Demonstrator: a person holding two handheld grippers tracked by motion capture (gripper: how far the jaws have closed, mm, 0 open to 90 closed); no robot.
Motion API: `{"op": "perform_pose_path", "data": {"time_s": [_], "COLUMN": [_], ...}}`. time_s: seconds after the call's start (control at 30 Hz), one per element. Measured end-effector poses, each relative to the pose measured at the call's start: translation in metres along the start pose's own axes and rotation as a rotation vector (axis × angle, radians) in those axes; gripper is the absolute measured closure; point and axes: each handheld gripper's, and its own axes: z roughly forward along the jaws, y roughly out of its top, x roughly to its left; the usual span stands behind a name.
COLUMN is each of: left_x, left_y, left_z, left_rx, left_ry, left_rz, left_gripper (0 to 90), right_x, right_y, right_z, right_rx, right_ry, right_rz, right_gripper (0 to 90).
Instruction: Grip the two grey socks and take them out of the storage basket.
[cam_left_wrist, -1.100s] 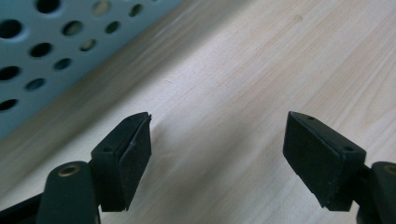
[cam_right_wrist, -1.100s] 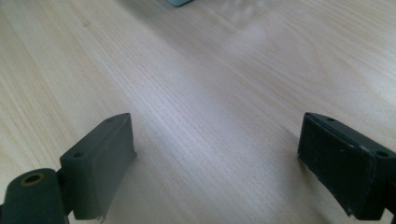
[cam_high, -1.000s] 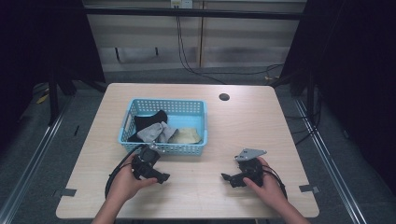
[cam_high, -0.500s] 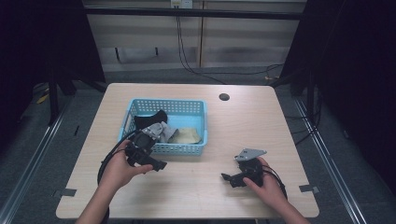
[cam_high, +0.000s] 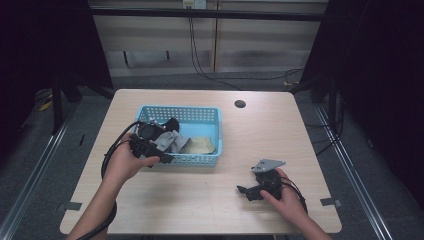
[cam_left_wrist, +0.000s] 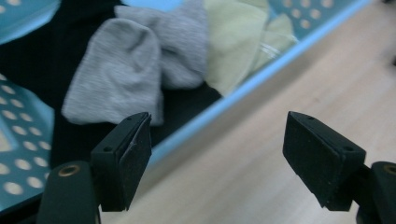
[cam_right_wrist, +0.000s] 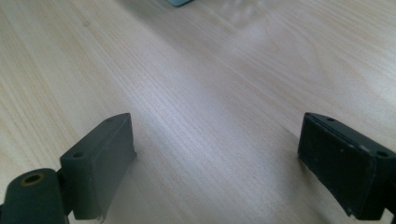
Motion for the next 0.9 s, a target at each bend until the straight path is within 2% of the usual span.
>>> {"op": "perform_pose_path", "data": {"time_s": [0.07, 0.2, 0.3, 0.47, 0.53, 0.7, 0.77, 0.83, 0.9], "left_x": [0.010, 0.020, 0.027, 0.033, 0.036, 0.050, 0.054, 0.058, 0.063], "left_y": [0.005, 0.012, 0.018, 0.024, 0.025, 0.023, 0.021, 0.020, 0.019], "left_z": [0.003, 0.007, 0.014, 0.027, 0.034, 0.046, 0.051, 0.055, 0.057], "left_rx": [-0.008, -0.016, -0.019, -0.017, -0.014, -0.019, -0.009, 0.010, 0.024], "left_ry": [0.012, 0.030, 0.046, 0.050, 0.060, 0.094, 0.101, 0.105, 0.120], "left_rz": [-0.016, -0.029, -0.043, -0.060, -0.079, -0.091, -0.089, -0.104, -0.096], "left_gripper": [24.0, 24.0, 24.0, 24.2, 24.2, 24.2, 24.2, 24.2, 24.1], "right_x": [0.000, 0.000, 0.000, 0.000, 0.000, 0.000, 0.000, 0.000, 0.000], "right_y": [0.000, 0.000, 0.000, 0.000, 0.000, 0.000, 0.000, 0.000, 0.000], "right_z": [0.000, 0.000, 0.000, 0.000, 0.000, 0.000, 0.000, 0.000, 0.000], "right_rx": [0.001, 0.001, 0.002, 0.000, 0.001, 0.000, 0.000, 0.000, 0.001], "right_ry": [-0.002, 0.000, -0.003, 0.000, 0.000, 0.001, 0.001, 0.001, 0.001], "right_rz": [-0.001, 0.000, -0.001, 0.000, -0.001, -0.002, -0.002, -0.001, 0.000], "right_gripper": [10.4, 10.4, 10.4, 10.4, 10.4, 10.4, 10.4, 10.4, 10.4]}}
